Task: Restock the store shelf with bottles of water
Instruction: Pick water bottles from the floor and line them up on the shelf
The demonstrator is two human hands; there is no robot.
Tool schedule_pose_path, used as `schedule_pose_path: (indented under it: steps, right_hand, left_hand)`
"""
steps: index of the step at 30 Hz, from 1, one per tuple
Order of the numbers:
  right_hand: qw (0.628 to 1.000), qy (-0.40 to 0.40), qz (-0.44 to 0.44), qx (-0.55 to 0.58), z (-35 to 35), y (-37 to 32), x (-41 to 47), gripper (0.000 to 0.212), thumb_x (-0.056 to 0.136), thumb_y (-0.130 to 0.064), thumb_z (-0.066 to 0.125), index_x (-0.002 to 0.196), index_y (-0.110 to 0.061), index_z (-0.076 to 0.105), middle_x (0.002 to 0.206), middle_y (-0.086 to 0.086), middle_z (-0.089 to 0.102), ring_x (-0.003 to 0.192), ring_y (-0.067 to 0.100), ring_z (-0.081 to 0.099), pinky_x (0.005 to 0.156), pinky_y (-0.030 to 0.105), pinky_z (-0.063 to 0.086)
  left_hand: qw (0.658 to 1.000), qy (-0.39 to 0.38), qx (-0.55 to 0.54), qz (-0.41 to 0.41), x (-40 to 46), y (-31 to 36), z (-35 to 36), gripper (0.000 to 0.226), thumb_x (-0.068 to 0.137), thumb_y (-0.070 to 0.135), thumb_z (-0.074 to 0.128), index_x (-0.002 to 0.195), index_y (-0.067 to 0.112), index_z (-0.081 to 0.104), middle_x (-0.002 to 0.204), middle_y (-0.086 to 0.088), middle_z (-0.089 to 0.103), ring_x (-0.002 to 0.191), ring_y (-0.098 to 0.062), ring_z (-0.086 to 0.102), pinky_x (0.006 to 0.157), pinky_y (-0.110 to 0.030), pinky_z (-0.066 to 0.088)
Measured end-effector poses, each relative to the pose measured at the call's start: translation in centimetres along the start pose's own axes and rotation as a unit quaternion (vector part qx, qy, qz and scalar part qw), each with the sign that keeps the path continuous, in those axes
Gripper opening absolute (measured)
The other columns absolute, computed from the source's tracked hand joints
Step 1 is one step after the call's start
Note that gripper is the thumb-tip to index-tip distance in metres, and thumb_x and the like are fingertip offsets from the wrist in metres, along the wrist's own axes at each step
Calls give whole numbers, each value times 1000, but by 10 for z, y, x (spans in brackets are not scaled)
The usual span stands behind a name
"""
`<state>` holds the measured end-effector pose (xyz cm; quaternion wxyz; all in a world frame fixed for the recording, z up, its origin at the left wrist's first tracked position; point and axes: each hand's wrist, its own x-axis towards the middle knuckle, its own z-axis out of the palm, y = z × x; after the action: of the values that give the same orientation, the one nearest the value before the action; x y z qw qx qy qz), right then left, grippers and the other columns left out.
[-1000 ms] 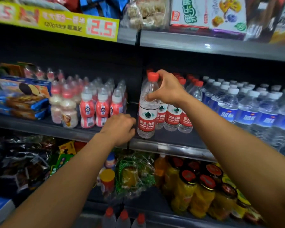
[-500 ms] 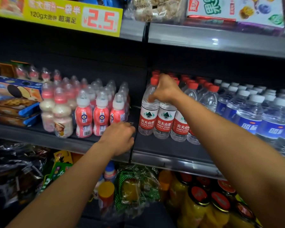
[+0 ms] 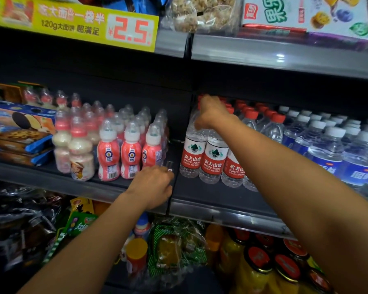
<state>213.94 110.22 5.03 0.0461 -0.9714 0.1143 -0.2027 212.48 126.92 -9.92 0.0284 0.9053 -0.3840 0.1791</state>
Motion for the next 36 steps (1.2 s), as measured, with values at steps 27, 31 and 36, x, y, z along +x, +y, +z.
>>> schedule_pose_path:
  steps: [27, 31, 36]
  right_hand:
    - [991, -13, -75, -114, -26, 54, -2, 41, 80, -21, 74, 116, -7, 60, 120, 18, 56, 111, 35, 54, 79, 31, 41]
    - [983, 96, -101, -121, -17, 51, -36, 38, 86, -12, 59, 122, -2, 52, 123, 18, 50, 117, 36, 46, 85, 40, 43]
    - [982, 109, -142, -52, 16, 41, -109, 42, 94, -22, 56, 131, -4, 46, 128, 13, 48, 119, 30, 44, 94, 38, 40]
  left_hand:
    - [1000, -4, -8, 14, 4, 17, 0, 33, 95, 33, 45, 122, 17, 55, 119, -2, 56, 113, -22, 50, 90, -33, 39]
    - [1000, -12, -3, 14, -3, 23, -4, 33, 95, 32, 46, 122, 15, 55, 119, -4, 56, 112, -24, 50, 90, -34, 39]
    - [1000, -23, 3, 8, -21, 37, -12, 34, 95, 32, 46, 123, 14, 55, 121, -5, 55, 114, -25, 51, 89, -35, 41]
